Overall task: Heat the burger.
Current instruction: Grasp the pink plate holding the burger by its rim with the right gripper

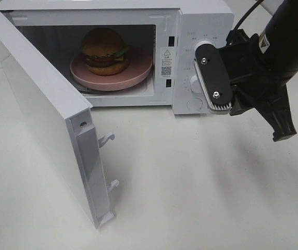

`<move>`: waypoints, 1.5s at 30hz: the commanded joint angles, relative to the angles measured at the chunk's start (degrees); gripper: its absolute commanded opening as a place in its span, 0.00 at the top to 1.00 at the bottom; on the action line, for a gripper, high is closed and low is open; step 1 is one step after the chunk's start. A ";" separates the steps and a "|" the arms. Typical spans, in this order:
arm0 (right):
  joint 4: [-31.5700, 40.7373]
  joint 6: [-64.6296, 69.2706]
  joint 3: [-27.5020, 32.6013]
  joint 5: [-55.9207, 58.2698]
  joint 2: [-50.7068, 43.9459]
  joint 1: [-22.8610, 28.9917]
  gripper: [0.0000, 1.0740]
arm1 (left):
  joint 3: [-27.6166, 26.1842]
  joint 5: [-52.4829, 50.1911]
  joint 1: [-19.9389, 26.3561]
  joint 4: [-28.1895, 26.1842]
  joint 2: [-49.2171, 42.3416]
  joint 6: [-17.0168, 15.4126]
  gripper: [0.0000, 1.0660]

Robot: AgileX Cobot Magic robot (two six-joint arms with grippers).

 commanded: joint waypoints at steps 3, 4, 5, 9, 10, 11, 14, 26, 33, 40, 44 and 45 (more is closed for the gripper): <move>-0.17 -7.96 -0.40 -3.72 -0.52 -0.29 0.72 | 0.11 -0.52 0.06 0.40 -1.09 0.11 0.06; -0.29 -8.31 -0.40 -4.30 -0.52 -0.29 0.68 | 0.11 -0.52 0.06 0.40 -1.09 0.11 0.06; -0.29 -8.31 -0.40 -4.30 -0.52 -0.29 0.68 | 0.11 -0.52 0.06 0.40 -1.09 0.11 0.06; -1.26 -6.25 -0.40 -7.73 -0.52 -0.29 0.46 | 0.11 -0.52 0.06 0.40 -1.09 0.11 0.06; -1.26 -6.25 -0.40 -7.73 -0.52 -0.29 0.46 | 0.11 -0.52 0.06 0.40 -1.09 0.11 0.06; -1.26 -3.44 -0.40 -9.05 -0.52 -0.29 0.34 | 0.11 -0.52 0.06 0.40 -1.09 0.11 0.06; -1.26 0.92 -0.40 -12.20 -0.52 -0.29 0.15 | 0.11 -0.52 0.06 0.40 -1.09 0.11 0.06; -3.32 1.15 -1.38 -14.09 2.52 1.83 0.13 | 0.11 -0.52 0.06 0.40 -1.09 0.17 0.06; -8.14 5.79 -6.13 -15.30 8.25 5.10 0.15 | 0.11 -0.52 0.06 0.40 -1.09 0.46 0.06; -9.80 6.70 -9.51 -17.02 12.26 6.36 0.15 | 0.11 -0.52 0.06 0.40 -1.09 0.46 0.06; -10.14 7.10 -11.63 -18.11 15.01 6.99 0.16 | 0.11 -0.52 0.06 0.40 -1.09 0.46 0.06; -10.20 7.10 -12.03 -18.51 15.53 6.99 0.16 | 0.11 -0.52 0.06 0.40 -1.09 0.46 0.06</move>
